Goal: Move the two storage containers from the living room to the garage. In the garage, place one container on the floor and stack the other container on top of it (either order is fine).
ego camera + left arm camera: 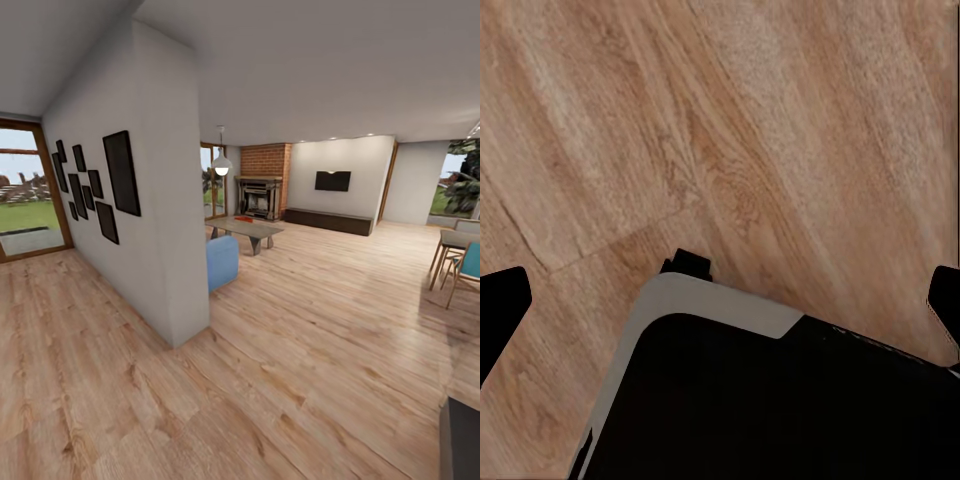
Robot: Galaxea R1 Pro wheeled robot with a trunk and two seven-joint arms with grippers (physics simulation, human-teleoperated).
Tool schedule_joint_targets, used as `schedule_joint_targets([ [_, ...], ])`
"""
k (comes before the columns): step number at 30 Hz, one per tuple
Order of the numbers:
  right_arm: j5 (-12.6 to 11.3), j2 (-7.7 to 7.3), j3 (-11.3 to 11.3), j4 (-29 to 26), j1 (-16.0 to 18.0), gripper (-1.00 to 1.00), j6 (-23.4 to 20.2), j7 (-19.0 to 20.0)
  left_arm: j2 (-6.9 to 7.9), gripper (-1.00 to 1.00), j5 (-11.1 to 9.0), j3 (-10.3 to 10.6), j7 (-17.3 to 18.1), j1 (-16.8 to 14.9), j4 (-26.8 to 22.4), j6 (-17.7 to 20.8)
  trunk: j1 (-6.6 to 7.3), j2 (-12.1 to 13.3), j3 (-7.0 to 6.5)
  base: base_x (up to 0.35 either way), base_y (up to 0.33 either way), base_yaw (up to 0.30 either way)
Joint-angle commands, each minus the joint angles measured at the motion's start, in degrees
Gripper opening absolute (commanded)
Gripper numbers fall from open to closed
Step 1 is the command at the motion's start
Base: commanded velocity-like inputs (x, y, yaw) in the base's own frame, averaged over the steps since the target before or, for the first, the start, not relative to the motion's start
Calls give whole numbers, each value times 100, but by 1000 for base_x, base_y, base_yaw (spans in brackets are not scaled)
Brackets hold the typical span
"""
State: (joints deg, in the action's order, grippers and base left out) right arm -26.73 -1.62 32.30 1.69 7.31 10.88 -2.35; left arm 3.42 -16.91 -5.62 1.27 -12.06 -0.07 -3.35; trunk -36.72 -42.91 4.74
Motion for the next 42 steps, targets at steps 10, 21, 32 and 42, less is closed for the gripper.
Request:
schedule_joint_targets([
  [10,-43,3,48,16,7,100,22,-2,0,100,-5,-44,13,-7,7,-21,-4,-6,9,323,0,0],
  [21,-34,3,52,16,7,100,29,-2,0,100,-5,-44,13,-4,7,-51,-4,-6,9,323,0,-158],
  [32,-34,3,57,16,7,100,29,-2,0,100,-5,-44,13,-6,7,-42,-4,-6,9,323,0,-241],
  [42,-34,3,57,16,7,100,29,-2,0,100,-5,-44,13,-6,7,-34,-4,-6,1,323,0,-245],
])
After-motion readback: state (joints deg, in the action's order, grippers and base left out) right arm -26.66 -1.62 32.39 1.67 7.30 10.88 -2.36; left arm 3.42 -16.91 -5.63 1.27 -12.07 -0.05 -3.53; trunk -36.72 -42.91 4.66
